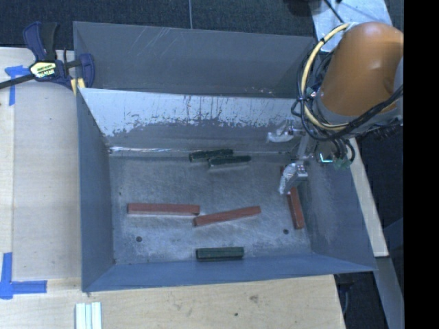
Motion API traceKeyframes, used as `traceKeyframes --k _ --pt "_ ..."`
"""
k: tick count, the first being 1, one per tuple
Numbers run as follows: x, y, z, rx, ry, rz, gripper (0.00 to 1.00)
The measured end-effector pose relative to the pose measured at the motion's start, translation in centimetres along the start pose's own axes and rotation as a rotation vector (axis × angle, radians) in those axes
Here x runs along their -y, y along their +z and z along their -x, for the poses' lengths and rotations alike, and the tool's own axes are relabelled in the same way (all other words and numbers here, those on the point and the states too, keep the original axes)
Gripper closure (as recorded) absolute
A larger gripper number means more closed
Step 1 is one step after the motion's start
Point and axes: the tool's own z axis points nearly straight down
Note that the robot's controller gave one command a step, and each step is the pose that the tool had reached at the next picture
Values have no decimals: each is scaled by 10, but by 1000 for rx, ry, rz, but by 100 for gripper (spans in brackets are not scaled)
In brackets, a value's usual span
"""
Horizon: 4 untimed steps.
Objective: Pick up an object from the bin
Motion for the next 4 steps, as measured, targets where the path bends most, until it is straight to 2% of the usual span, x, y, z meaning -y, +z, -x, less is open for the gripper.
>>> traceKeyframes --k 1,2,3,4 --pt "0 -5 2 9 -1 0 0" --pt "-7 38 -10 16 -4 -2 0" --pt "-4 108 -28 11 -3 -1 0" --pt "-40 142 -15 38 -140 -3 100"
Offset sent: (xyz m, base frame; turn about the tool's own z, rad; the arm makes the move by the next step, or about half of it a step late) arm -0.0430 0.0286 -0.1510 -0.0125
